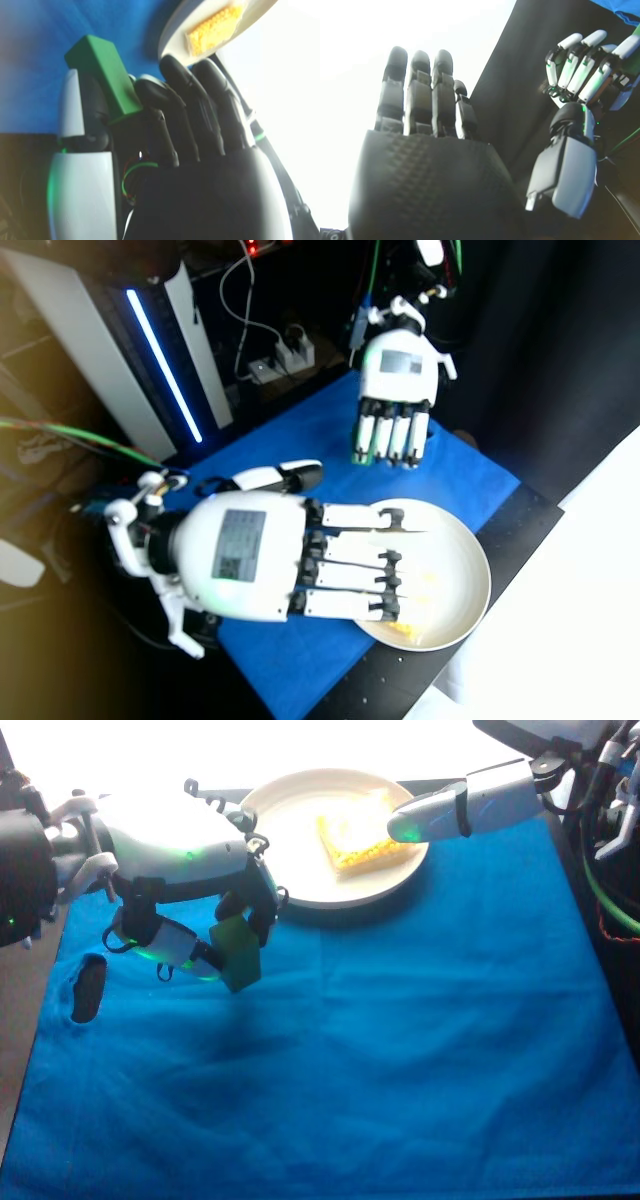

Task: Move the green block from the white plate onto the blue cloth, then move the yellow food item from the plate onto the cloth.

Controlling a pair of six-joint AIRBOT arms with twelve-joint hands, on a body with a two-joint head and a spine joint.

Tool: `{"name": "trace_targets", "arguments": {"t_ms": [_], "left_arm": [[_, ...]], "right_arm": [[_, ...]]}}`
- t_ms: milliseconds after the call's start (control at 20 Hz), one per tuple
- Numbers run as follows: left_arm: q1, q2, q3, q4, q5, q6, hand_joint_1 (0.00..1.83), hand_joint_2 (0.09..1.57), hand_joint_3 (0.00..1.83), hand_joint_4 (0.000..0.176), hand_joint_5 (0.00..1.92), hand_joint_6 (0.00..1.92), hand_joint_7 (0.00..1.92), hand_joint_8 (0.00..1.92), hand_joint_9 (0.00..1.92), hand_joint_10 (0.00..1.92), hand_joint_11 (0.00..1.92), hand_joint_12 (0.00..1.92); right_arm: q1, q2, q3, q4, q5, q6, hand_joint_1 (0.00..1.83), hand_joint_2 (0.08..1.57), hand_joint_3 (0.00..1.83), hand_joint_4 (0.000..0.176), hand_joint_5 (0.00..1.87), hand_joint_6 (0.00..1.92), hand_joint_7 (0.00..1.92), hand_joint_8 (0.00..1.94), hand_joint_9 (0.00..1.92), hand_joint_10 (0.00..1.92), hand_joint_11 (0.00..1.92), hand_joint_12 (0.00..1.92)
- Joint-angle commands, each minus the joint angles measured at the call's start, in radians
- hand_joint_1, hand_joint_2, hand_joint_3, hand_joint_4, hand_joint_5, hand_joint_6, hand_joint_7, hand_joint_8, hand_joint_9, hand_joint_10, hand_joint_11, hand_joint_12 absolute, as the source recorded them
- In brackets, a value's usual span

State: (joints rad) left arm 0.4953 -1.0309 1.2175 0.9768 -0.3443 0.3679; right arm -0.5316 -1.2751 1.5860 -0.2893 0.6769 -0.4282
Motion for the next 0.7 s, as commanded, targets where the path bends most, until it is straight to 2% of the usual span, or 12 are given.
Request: {"name": "trace_targets", "arguments": {"t_ms": [0, 50, 100, 200, 250, 300, 350, 400, 450, 550, 600, 650], "left_arm": [[-0.003, -0.009, 0.008, -0.023, -0.062, -0.006, 1.24, 1.14, 0.0, 0.0, 1.03, 0.7, 0.87, 1.39, 0.67, 1.33, 0.41, 1.63], [0.003, -0.014, 0.013, -0.023, -0.062, -0.01, 1.13, 1.11, 0.0, 0.0, 1.01, 0.89, 0.82, 1.22, 0.67, 1.4, 0.41, 1.69], [0.007, -0.016, 0.014, -0.023, -0.059, -0.011, 1.23, 1.12, 0.0, 0.0, 1.07, 0.65, 0.89, 1.31, 0.7, 1.36, 0.43, 1.67], [0.011, -0.02, 0.017, -0.024, -0.056, -0.012, 1.1, 1.1, 0.0, 0.0, 1.02, 0.9, 0.83, 1.11, 0.7, 1.36, 0.46, 1.65], [0.014, -0.022, 0.02, -0.028, -0.054, -0.012, 1.08, 1.1, 0.0, 0.043, 1.02, 0.92, 0.86, 0.99, 0.7, 1.29, 0.44, 1.6], [0.017, -0.024, 0.022, -0.031, -0.053, -0.012, 1.07, 1.08, 0.0, 0.082, 1.05, 0.87, 0.86, 1.06, 0.7, 1.33, 0.44, 1.64], [0.024, -0.027, 0.024, -0.038, -0.051, -0.012, 1.12, 1.08, 0.0, 0.0, 1.05, 0.86, 0.87, 1.07, 0.7, 1.34, 0.43, 1.67], [0.028, -0.028, 0.025, -0.041, -0.05, -0.012, 1.11, 1.09, 0.0, 0.0, 1.04, 0.88, 0.9, 1.0, 0.72, 1.28, 0.44, 1.6], [0.031, -0.029, 0.025, -0.042, -0.05, -0.012, 1.11, 1.09, 0.0, 0.0, 1.04, 0.88, 0.9, 1.0, 0.72, 1.28, 0.44, 1.6], [0.034, -0.031, 0.027, -0.048, -0.051, -0.012, 1.09, 1.09, 0.0, 0.016, 1.04, 0.88, 0.94, 0.84, 0.76, 1.13, 0.49, 1.44], [0.035, -0.031, 0.027, -0.05, -0.053, -0.012, 1.2, 1.13, 0.0, 0.0, 1.04, 0.73, 0.89, 1.24, 0.71, 1.07, 0.38, 1.45], [0.035, -0.031, 0.027, -0.051, -0.055, -0.012, 1.07, 1.09, 0.0, 0.122, 1.04, 0.85, 0.84, 0.95, 0.7, 1.03, 0.32, 1.46]], "right_arm": [[0.005, -0.002, 0.004, 0.033, 0.113, 0.002, 0.4, 0.77, 0.0, 0.073, 0.1, 0.0, 0.4, 0.0, 0.33, 0.01, 0.0, 0.73], [0.005, -0.002, 0.004, 0.033, 0.113, 0.002, 0.39, 0.78, 0.0, 0.063, 0.1, 0.0, 0.41, 0.0, 0.32, 0.0, 0.0, 0.71], [0.005, -0.002, 0.004, 0.033, 0.113, 0.002, 0.39, 0.76, 0.0, 0.072, 0.09, 0.01, 0.37, 0.0, 0.21, 0.02, 0.0, 0.36], [0.005, -0.002, 0.004, 0.033, 0.113, 0.002, 0.37, 0.76, 0.0, 0.077, 0.09, 0.0, 0.36, 0.0, 0.17, 0.02, 0.0, 0.01], [0.005, -0.002, 0.004, 0.033, 0.113, 0.002, 0.38, 0.76, 0.01, 0.078, 0.09, 0.0, 0.35, 0.0, 0.19, 0.03, 0.04, 0.02], [0.005, -0.002, 0.004, 0.033, 0.113, 0.002, 0.38, 0.76, 0.0, 0.069, 0.09, 0.0, 0.34, 0.04, 0.24, 0.01, 0.01, 0.3], [0.005, -0.002, 0.004, 0.033, 0.113, 0.002, 0.39, 0.76, 0.0, 0.066, 0.1, 0.0, 0.39, 0.03, 0.26, 0.0, 0.0, 0.4], [0.005, -0.002, 0.004, 0.033, 0.113, 0.002, 0.39, 0.75, 0.0, 0.077, 0.09, 0.01, 0.38, 0.01, 0.18, 0.02, 0.0, 0.17], [0.005, -0.002, 0.004, 0.033, 0.113, 0.002, 0.39, 0.75, 0.0, 0.077, 0.09, 0.01, 0.38, 0.01, 0.18, 0.02, 0.0, 0.17], [0.005, -0.002, 0.004, 0.032, 0.113, 0.002, 0.4, 0.77, 0.0, 0.065, 0.09, 0.0, 0.38, 0.0, 0.27, 0.01, 0.0, 0.6], [0.005, -0.002, 0.004, 0.032, 0.113, 0.002, 0.39, 0.77, 0.0, 0.062, 0.09, 0.0, 0.37, 0.0, 0.26, 0.01, 0.0, 0.58], [0.005, -0.002, 0.004, 0.032, 0.113, 0.002, 0.38, 0.76, 0.0, 0.063, 0.09, 0.0, 0.38, 0.0, 0.22, 0.02, 0.0, 0.34]]}}
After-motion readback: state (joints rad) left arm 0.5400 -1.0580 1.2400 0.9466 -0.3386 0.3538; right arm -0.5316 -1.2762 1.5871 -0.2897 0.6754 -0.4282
